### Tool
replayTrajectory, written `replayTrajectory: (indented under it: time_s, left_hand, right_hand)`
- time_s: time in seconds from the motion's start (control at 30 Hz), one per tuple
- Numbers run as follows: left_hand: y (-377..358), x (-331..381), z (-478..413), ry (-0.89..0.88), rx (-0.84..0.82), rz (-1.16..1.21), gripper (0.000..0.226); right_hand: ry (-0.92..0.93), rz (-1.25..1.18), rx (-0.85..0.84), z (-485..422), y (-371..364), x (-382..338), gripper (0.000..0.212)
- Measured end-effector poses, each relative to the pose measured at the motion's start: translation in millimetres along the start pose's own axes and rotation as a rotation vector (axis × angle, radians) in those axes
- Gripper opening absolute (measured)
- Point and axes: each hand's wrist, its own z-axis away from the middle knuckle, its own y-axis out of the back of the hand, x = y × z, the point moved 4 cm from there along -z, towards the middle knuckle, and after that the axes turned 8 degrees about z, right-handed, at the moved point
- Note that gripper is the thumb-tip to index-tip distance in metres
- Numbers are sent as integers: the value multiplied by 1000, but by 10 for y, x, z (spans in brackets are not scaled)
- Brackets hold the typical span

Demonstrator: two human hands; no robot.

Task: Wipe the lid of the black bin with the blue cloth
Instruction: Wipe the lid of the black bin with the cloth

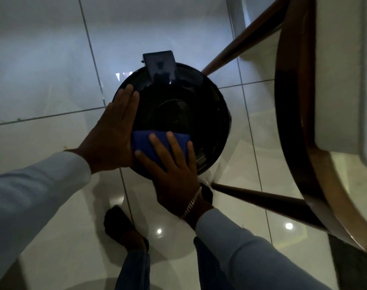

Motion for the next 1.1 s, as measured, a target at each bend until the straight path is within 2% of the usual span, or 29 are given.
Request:
replayTrajectory:
  time_s: [0.13, 0.27, 0.33, 0.4, 0.5, 0.77, 0.87, 1.0, 1.1]
  left_hand:
    - [-11, 9, 30, 20, -76, -38, 144]
    - [-37, -23, -3, 40, -101, -27, 149]
    - [-51, -31, -5, 56, -107, -23, 150]
    - [-56, -30, -1, 66, -111, -18, 150]
    - [-66, -27, -6, 74, -117, 6, 150]
    - [-48, -12, -10, 83, -102, 23, 150]
    - [-40, -6, -13, 96, -108, 7, 150]
    - [-36, 1, -23, 105, -106, 7, 151]
    - [-5, 46, -24, 121, -97, -10, 152]
  right_hand:
    - [189, 130, 122, 300, -49, 347, 64]
    - [178, 129, 123, 326, -32, 614, 74]
    - [59, 49, 118, 324, 19, 739, 68]
    - [-144, -97, 111, 288, 89, 914, 53]
    - [-373, -253, 137, 116, 202, 1080, 50]
    - [-522, -341, 153, -763, 498, 1438, 31]
    - [-596, -301, 107, -609, 476, 1400, 36]
    - [-735, -149, 152, -253, 454, 1156, 38]
    - [-901, -269, 195, 24, 504, 889, 40]
